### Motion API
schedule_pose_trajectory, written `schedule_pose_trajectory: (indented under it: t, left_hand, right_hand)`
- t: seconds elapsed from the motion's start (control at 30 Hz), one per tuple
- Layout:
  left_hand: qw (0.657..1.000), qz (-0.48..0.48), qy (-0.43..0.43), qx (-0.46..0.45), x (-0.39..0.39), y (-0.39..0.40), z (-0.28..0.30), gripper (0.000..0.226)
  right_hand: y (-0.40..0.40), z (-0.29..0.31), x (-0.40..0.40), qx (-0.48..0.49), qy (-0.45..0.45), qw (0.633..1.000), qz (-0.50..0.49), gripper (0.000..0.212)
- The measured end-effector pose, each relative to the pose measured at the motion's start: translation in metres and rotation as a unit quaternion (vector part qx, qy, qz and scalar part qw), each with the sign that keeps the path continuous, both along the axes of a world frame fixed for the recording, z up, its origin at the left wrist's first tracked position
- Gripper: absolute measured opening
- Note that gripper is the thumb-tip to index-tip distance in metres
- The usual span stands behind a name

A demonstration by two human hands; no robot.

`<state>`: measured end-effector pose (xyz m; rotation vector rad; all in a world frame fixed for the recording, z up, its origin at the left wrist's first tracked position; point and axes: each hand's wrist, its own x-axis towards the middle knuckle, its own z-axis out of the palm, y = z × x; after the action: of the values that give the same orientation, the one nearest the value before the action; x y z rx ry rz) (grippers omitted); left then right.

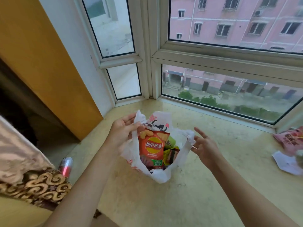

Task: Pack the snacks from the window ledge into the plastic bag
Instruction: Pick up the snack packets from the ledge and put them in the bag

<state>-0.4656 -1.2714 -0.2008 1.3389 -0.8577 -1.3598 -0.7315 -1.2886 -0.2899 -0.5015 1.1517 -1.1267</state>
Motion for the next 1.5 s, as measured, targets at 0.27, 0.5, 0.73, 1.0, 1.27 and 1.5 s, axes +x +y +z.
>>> schedule_pose_trajectory:
  t: [0.27,0.5,0.73,1.0,1.27,1.5]
  left_hand:
    - [0.992,-0.017,0.116,-0.043,-0.019,-0.023,0.058,0.044]
    - [0.986,-0.049,0.141,-0.076,-0.03,-0.03,0.092,0.041]
    - [0.979,-0.147,0.139,-0.036,-0.107,-0.032,0.089,0.036]
    - [0.953,-0.249,0.173,0.001,-0.232,-0.007,0.076,0.071]
    - [0.937,-0.272,0.213,0.047,-0.332,0.014,0.043,0.045]
    - [0.968,-0.234,0.089,0.031,-0.389,0.028,0.009,0.049]
  right_hand:
    - [0.007,0.079,-0.026,-0.069,-0.008,0.997,-0.034,0.061]
    - [0.023,0.141,-0.054,-0.151,-0.001,0.987,-0.059,0.057]
    - [0.045,0.167,-0.113,-0.123,0.145,0.973,-0.128,0.066]
    - [0.104,0.157,-0.204,-0.099,0.201,0.945,-0.237,0.068]
    - [0.152,0.143,-0.308,-0.074,0.18,0.951,-0.242,0.063]
    - [0.167,0.092,-0.393,-0.018,0.131,0.965,-0.228,0.049]
